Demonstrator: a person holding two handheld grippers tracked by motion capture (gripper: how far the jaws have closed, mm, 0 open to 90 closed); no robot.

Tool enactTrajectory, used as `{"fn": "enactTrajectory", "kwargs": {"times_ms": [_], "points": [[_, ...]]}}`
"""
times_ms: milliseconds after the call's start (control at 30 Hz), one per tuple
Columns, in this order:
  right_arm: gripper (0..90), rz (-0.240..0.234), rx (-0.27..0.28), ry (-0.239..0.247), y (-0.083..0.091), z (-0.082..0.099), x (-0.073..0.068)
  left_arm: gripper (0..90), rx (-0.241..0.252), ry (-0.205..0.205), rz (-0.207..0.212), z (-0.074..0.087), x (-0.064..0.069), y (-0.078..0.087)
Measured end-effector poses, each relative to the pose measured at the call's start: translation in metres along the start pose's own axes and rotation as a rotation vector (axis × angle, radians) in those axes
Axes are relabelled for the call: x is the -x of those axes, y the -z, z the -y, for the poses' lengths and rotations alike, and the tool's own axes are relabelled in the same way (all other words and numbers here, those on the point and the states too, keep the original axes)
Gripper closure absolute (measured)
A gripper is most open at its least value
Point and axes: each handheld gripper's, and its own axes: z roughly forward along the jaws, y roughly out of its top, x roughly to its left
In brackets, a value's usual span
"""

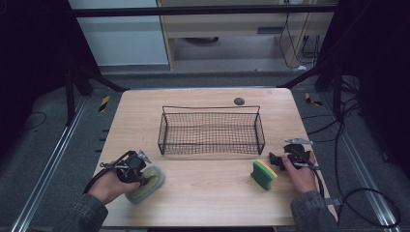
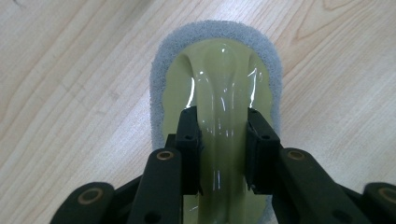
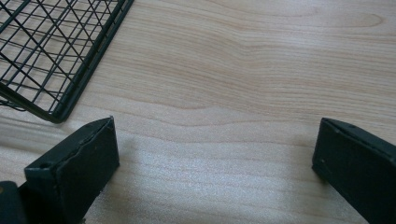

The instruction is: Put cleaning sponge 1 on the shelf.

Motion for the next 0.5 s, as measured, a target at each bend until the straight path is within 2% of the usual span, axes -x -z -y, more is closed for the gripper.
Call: {"fn": "enactTrajectory", "kwargs": {"times_ms": [167,267,367,500], "points": [[0.7,-0.001,0.001,0.002,0.0,0.0,0.0,70.4,0.052,-0.002,-0.025,0.005,0.0,0.013],[0.7,-0.002,0.001,0.002,0.0,0.0,-0.001,70.5,0.082,-0.017,-0.044,0.007,0.001,0.021],[0.7,-0.003,0.001,0.005,0.0,0.0,-0.001,70.5,0.089,-0.04,-0.067,0.009,0.002,0.029],[0.7,-0.005,0.0,0.004,0.001,0.001,-0.001,70.5,0.108,-0.058,-0.075,0.012,0.002,0.039]]}}
